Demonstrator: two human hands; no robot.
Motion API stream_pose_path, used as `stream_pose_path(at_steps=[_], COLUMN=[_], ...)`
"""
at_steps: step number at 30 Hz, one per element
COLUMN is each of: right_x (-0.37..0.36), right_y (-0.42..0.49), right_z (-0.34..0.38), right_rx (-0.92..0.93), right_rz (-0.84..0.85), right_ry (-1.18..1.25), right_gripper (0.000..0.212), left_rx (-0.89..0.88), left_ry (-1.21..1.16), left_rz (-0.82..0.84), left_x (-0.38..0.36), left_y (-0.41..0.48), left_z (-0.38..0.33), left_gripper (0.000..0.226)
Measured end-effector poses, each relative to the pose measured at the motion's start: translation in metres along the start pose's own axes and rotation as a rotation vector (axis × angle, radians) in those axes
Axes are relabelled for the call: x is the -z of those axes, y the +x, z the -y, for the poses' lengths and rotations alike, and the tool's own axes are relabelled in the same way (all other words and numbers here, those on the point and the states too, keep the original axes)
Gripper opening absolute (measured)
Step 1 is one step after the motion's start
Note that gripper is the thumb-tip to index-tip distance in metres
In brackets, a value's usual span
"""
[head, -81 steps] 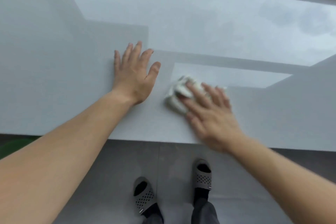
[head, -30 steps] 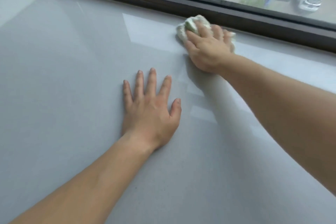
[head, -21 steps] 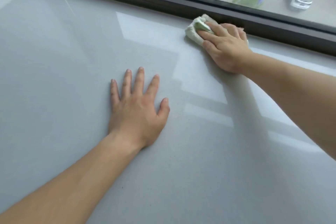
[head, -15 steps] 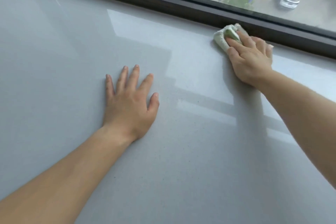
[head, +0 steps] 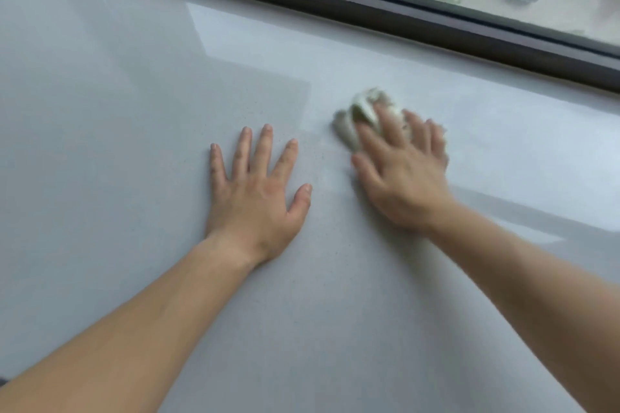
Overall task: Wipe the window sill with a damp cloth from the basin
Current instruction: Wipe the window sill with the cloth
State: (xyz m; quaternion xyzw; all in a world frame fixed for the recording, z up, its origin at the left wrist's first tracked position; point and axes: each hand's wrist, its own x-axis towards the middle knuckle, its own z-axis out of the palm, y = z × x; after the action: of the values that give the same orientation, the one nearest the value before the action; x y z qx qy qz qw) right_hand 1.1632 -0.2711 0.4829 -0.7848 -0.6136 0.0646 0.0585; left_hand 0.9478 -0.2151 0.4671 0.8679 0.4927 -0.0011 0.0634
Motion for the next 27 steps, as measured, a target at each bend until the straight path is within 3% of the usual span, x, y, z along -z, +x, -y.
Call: stream_pose_path(at_steps=[3,7,9,13,15,19,21,24,27], right_x=[0.005,0.01,0.004,-0.007,-0.004,0.0,-0.006,-0.017,-0.015], right_y=[-0.026,0.008,-0.007,-0.092,-0.1,-0.06,-0.07,-0.136,-0.18], right_z=[-0.018,-0.047,-0.02,0.026,0.011,-0.008,0.021,0.07,0.072], right_rx=[0.154,-0.236,-0.274,0.086,0.155,-0.209,-0.278,-0.043,0.159], right_rz=[0.081,-0.004,-0.039,0.043,0.072,0.01,-0.025,-0.006,0.077], right_ry=[-0.043,0.008,0.011,-0.002,-0.034,0.016,0.024,-0.008,-0.011], right_gripper=[0.056,0.053,0.054,0.054,0.054,0.053,0.056,0.058,0.053], left_rx=[0.0,-0.002,-0.007,-0.022,-0.036,-0.034,-0.058,-0.086,-0.089], left_ry=[0.002,0.004,-0.013,-0.175,-0.294,-0.417,-0.428,-0.363,-0.262], left_rz=[0.016,0.037,0.041,0.002,-0.075,-0.172,-0.17,-0.165,-0.083], left_x=[0.001,0.001,0.002,0.006,0.006,0.005,0.009,0.016,0.014], left_y=[0.0,0.001,0.002,0.002,-0.001,-0.003,-0.006,-0.026,-0.073], left_z=[0.001,0.002,0.002,0.003,0.004,0.007,0.009,0.015,0.02], left_gripper=[0.072,0.072,0.071,0.064,0.055,0.036,0.035,0.041,0.051])
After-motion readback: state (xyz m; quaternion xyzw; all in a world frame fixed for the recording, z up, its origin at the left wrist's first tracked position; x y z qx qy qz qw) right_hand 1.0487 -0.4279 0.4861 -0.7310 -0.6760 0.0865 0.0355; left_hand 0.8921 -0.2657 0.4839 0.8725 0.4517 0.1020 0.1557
